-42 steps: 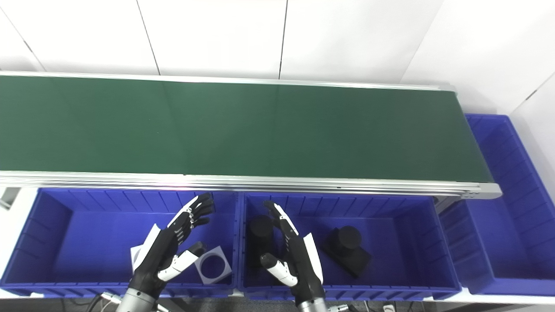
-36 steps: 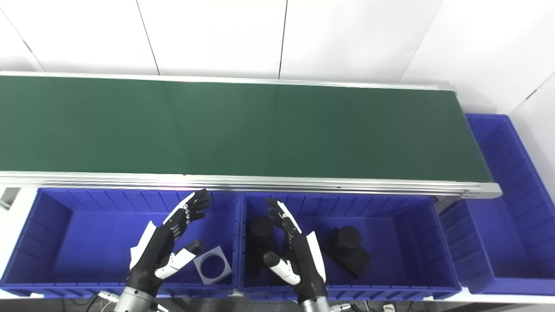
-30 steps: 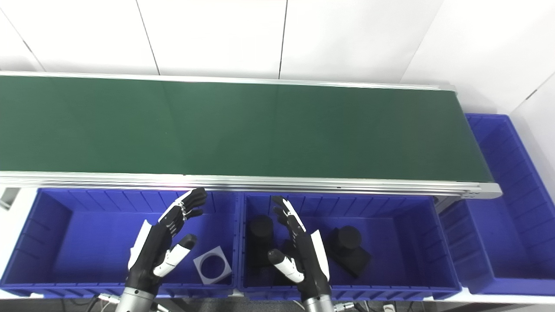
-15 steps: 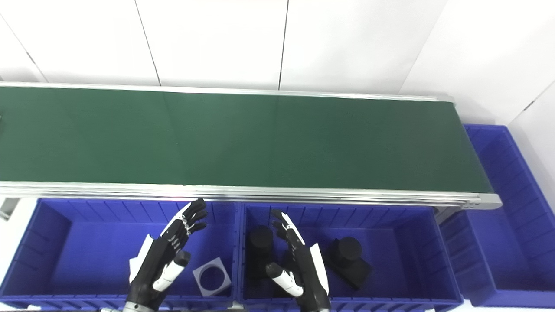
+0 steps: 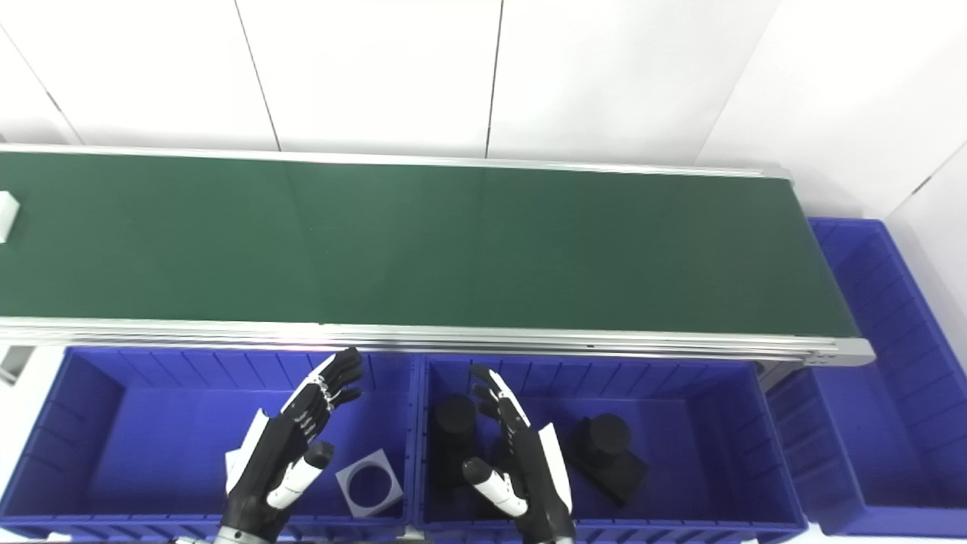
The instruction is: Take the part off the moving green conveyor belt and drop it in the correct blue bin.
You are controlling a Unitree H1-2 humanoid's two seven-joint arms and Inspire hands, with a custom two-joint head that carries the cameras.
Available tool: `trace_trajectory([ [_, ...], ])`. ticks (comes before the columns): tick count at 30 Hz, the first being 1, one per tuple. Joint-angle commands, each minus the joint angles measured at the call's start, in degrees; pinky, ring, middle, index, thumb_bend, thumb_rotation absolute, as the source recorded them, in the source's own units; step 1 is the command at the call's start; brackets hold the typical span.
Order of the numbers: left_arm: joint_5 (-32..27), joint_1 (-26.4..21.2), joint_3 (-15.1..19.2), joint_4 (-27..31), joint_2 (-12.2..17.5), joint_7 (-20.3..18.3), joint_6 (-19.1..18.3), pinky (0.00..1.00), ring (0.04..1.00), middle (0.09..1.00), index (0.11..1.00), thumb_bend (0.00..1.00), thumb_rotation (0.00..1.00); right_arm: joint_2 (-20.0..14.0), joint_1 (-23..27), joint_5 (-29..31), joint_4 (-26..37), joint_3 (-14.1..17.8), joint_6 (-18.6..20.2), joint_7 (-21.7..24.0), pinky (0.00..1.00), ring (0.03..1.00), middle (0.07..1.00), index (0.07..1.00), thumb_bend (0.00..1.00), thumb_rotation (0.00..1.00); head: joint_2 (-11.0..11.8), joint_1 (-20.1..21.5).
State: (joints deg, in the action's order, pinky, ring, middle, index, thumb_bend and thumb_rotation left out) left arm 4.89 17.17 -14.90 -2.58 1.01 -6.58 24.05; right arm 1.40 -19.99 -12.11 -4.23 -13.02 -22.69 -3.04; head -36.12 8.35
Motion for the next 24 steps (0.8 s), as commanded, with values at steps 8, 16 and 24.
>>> trace_trajectory([
  [8, 1.74, 0.17, 1.19, 1.01, -0.42, 1.54, 2.12, 0.85, 0.895, 0.902, 0.862, 0.79, 0.86, 0.31, 0.47, 0.18, 0.73, -0.63, -2.78, 0.39, 0.88, 0.909, 0.965, 0.914, 0.98, 0.92, 0.00, -0.65],
  [16, 0.94, 0.33, 1.98, 0.82, 0.14, 1.22, 2.23, 0.86, 0.896, 0.912, 0.865, 0.75, 0.85, 0.28, 1.05, 0.43, 0.19, -1.16, -2.25, 0.69, 0.89, 0.923, 0.974, 0.920, 0.97, 0.92, 0.00, -0.20],
  [24, 0.32, 0.21, 1.23, 0.85, 0.40, -0.05, 1.13, 0.88, 0.916, 0.932, 0.889, 0.80, 0.85, 0.03, 1.07, 1.03, 0.15, -1.21, -1.73, 1.00, 0.92, 0.950, 0.975, 0.914, 0.98, 0.92, -0.11, -0.37],
])
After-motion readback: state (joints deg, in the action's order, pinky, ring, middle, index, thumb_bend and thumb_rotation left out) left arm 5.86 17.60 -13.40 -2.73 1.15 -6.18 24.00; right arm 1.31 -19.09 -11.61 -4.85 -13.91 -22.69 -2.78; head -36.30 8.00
